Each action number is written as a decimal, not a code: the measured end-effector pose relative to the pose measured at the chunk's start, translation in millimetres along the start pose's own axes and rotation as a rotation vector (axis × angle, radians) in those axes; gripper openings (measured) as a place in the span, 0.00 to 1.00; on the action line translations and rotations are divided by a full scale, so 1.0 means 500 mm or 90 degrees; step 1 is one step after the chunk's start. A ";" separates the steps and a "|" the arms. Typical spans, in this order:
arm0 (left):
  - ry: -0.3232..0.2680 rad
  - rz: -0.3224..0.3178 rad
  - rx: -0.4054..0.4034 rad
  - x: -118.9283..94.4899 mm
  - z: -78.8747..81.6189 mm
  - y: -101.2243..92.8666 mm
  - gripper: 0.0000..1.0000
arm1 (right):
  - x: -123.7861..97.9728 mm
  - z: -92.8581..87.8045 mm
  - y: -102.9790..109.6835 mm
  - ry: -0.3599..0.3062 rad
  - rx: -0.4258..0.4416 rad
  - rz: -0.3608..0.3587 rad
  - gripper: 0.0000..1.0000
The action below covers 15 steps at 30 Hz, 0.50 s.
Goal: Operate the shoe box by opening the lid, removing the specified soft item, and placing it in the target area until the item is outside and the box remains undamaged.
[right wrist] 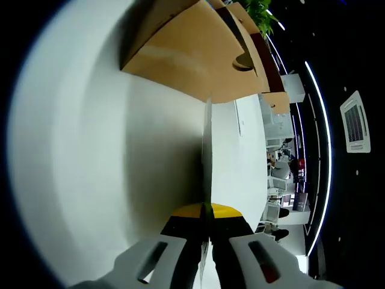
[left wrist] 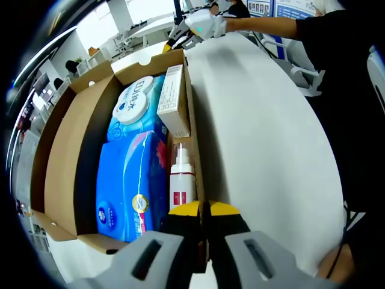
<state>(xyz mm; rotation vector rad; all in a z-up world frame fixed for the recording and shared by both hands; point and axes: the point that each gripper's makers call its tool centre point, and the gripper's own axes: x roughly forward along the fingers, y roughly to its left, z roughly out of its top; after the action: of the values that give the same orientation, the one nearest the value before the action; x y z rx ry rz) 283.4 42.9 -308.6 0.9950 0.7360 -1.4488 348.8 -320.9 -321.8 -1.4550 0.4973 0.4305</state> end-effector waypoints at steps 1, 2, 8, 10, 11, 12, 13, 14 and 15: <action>0.000 0.000 0.000 0.000 0.000 0.000 0.02 | 0.001 0.001 0.002 0.000 0.001 0.001 0.01; 0.000 0.000 0.001 0.000 0.000 0.000 0.02 | 0.001 0.001 0.003 -0.001 0.001 0.004 0.01; 0.000 0.000 0.002 0.000 0.000 0.000 0.02 | -0.003 0.000 0.012 -0.006 0.006 0.029 0.01; 0.000 0.000 0.002 0.000 0.000 0.000 0.02 | -0.005 -0.001 0.017 -0.008 0.008 0.040 0.02; 0.000 0.000 0.003 0.000 0.000 0.000 0.02 | -0.005 -0.001 0.021 -0.010 0.013 0.049 0.03; 0.000 0.000 0.003 0.000 0.000 0.000 0.02 | -0.006 0.000 0.026 -0.014 0.019 0.058 0.04; 0.000 0.000 0.003 0.000 0.000 0.000 0.02 | -0.007 -0.001 0.030 -0.016 0.022 0.063 0.06; 0.000 0.000 0.004 0.000 0.000 0.000 0.02 | -0.007 -0.001 0.033 -0.017 0.024 0.067 0.06; 0.001 0.000 0.004 0.000 0.000 0.000 0.02 | -0.008 -0.002 0.035 -0.016 0.023 0.068 0.07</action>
<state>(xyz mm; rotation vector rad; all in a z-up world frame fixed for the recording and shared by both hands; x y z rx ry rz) 283.4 43.2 -308.5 1.0013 0.7318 -1.4514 335.4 -320.7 -334.2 -1.3909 0.5615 0.5225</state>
